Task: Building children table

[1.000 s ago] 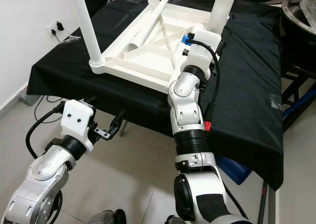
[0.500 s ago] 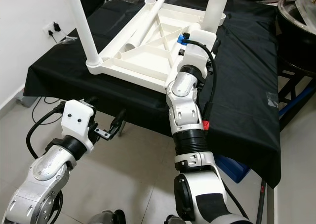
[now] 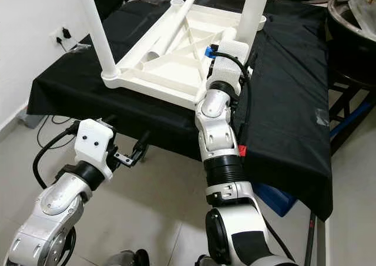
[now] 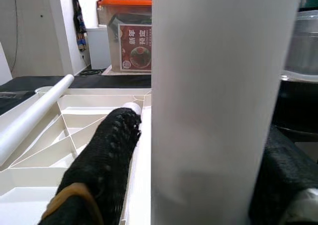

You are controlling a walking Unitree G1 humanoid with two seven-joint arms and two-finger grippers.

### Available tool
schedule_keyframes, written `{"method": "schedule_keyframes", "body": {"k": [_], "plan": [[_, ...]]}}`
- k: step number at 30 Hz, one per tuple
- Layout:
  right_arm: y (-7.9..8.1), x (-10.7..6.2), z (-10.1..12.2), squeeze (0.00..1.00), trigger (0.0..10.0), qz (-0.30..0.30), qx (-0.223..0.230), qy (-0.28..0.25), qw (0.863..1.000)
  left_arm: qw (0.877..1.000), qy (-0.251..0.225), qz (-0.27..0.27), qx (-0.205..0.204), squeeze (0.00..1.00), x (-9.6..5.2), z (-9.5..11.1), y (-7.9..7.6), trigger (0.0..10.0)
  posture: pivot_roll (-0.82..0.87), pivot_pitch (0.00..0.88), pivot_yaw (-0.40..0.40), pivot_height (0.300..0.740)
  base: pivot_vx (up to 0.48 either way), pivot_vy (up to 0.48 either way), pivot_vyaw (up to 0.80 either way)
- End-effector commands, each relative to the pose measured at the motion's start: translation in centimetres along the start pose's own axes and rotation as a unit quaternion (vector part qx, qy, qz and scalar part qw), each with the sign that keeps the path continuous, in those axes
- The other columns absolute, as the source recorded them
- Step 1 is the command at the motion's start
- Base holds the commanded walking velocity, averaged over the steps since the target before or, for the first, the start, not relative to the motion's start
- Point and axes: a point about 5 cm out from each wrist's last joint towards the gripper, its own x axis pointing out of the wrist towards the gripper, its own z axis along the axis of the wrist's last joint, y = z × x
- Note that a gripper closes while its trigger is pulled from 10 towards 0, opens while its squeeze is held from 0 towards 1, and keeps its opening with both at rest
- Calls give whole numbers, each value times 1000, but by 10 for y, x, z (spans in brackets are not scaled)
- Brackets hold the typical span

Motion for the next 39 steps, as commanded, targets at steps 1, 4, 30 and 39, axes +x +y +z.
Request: {"method": "schedule_keyframes", "body": {"k": [1, 4, 30, 39], "plan": [[3, -3, -1, 0, 10000, 9, -2, 2, 1000, 1000, 5, 2, -1, 0, -2, -4, -1, 10000, 115, 183, -36, 740, 0, 0, 0], [5, -3, 2, 0, 10000, 15, -1, -5, 1000, 1000, 6, 2, -3, 0, -2, -4, -2, 10000, 116, 185, -38, 740, 0, 0, 0], [-4, 2, 8, 1000, 10000, 52, 19, -26, 998, 1000, 5, 4, -3, 0, -1, -3, -2, 10000, 115, 196, -41, 740, 0, 0, 0], [-5, 2, 6, 0, 10000, 64, 23, -21, 997, 1000, 4, 4, -2, 0, -1, -3, -2, 10000, 114, 199, -40, 740, 0, 0, 0]]}}
